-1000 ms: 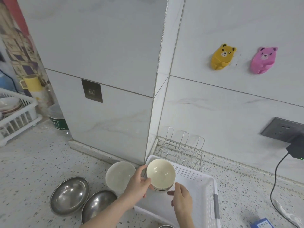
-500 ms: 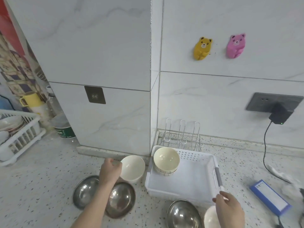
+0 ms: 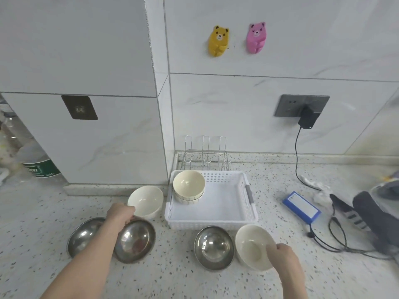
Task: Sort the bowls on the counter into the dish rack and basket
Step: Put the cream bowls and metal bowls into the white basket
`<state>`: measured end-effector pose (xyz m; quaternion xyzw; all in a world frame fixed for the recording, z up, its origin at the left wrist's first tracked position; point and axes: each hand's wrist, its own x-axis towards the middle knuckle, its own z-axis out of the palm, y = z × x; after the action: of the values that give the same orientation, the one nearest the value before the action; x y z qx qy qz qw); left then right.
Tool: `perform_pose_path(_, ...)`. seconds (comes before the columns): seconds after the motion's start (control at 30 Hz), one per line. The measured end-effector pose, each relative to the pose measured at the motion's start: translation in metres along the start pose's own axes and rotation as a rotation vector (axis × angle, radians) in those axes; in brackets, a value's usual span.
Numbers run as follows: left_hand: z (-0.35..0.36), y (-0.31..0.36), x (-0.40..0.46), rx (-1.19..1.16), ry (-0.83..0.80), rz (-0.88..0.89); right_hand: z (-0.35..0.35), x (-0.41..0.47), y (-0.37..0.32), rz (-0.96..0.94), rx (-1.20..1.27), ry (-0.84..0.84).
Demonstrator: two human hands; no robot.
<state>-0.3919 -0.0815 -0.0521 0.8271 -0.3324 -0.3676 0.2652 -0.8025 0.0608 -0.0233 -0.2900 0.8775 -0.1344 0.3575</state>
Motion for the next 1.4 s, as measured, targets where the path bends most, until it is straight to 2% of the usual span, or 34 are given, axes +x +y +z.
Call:
perform_pose_path(0.27,-0.009,0.001,-0.021,0.050,0.098,0.155,0.008,0.014,0.009,-0.013,-0.033,-0.023)
perform_pose_path(0.5,-0.022,-0.003,-0.045,-0.057,0.167,0.227,0.007,0.030,0.011,-0.026,-0.054,-0.043)
perform_pose_path(0.63,-0.018,0.004,-0.075,-0.142,0.061,0.241,0.003,0.035,0.017,-0.103,-0.039,-0.093)
perform_pose_path(0.8,0.007,0.017,-0.112,-0.195,-0.131,0.255,0.006,0.028,0.035,-0.214,0.148,-0.005)
perform_pose_path(1.03,0.044,0.039,-0.136,-0.165,-0.301,0.292,-0.024,0.007,0.038,-0.141,0.334,0.021)
perform_pose_path(1.23,0.075,0.062,-0.142,-0.049,-0.341,0.347,-0.067,0.000,0.023,-0.157,0.518,0.133)
perform_pose_path(1.4,0.107,0.078,-0.144,-0.077,-0.415,0.306,-0.070,0.000,0.004,-0.138,0.681,0.143)
